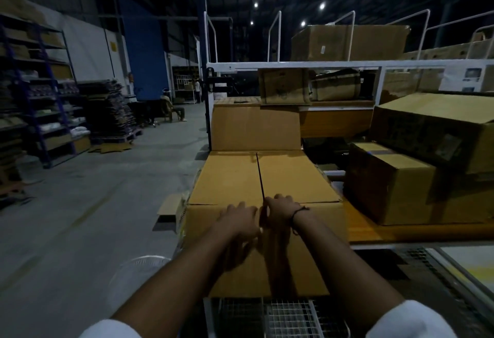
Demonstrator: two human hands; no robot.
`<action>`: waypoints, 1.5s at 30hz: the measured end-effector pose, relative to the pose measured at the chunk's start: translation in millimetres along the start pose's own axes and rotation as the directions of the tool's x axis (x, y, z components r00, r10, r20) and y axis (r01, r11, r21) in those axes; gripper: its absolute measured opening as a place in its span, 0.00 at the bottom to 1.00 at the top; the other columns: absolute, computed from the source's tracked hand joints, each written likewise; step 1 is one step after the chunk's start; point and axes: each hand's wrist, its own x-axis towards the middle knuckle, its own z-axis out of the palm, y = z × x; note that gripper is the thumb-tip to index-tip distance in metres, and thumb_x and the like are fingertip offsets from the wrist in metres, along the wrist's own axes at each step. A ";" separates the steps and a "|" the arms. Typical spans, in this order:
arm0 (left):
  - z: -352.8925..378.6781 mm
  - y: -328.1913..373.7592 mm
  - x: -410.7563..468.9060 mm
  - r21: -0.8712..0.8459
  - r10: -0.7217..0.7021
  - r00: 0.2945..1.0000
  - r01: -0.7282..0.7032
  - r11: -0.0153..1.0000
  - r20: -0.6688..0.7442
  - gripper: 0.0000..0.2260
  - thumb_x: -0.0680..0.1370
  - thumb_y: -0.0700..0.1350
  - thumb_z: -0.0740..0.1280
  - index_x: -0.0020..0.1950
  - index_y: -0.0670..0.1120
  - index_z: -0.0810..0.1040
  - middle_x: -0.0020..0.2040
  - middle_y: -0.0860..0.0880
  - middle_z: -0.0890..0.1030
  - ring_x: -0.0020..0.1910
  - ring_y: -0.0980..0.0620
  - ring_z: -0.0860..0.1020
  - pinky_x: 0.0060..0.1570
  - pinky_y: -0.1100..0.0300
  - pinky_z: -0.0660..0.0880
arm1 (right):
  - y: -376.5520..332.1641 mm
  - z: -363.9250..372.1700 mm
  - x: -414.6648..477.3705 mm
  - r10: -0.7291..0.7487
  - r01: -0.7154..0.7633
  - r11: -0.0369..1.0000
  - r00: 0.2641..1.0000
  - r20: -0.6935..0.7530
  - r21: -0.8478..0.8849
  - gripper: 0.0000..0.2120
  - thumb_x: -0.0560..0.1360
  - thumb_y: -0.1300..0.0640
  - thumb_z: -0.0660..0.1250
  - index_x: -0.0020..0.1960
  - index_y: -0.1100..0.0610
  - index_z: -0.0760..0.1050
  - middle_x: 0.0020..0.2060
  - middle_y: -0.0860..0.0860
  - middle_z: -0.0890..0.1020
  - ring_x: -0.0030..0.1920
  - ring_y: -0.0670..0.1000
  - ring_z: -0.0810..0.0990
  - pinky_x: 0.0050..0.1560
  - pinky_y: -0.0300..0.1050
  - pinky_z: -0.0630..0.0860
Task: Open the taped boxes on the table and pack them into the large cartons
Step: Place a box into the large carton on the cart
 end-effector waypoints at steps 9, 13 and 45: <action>60.5 -14.5 29.4 0.152 0.048 0.944 0.003 0.988 -0.327 0.38 0.83 0.55 0.65 0.84 0.54 0.44 0.84 0.46 0.49 0.81 0.39 0.48 0.79 0.41 0.49 | 17.8 67.5 31.4 -0.063 0.050 0.998 0.937 -0.344 -0.045 0.32 0.74 0.42 0.66 0.75 0.51 0.62 0.72 0.53 0.67 0.73 0.59 0.62 0.75 0.64 0.49; 68.4 -23.0 35.6 0.124 0.104 0.895 -0.055 0.991 -0.433 0.36 0.81 0.53 0.67 0.83 0.53 0.49 0.82 0.45 0.52 0.80 0.41 0.51 0.79 0.44 0.51 | 7.8 52.0 46.1 0.050 0.003 0.986 0.947 -0.317 0.167 0.19 0.73 0.44 0.66 0.60 0.52 0.75 0.60 0.52 0.75 0.66 0.57 0.70 0.74 0.63 0.55; 14.2 -157.9 8.7 0.092 -0.183 0.902 0.236 0.967 -0.391 0.23 0.83 0.57 0.57 0.74 0.48 0.69 0.71 0.43 0.75 0.69 0.40 0.73 0.74 0.42 0.62 | -143.4 60.7 77.7 -0.239 0.288 0.951 0.915 -0.324 0.112 0.16 0.84 0.50 0.54 0.68 0.52 0.72 0.55 0.54 0.82 0.55 0.58 0.79 0.60 0.57 0.71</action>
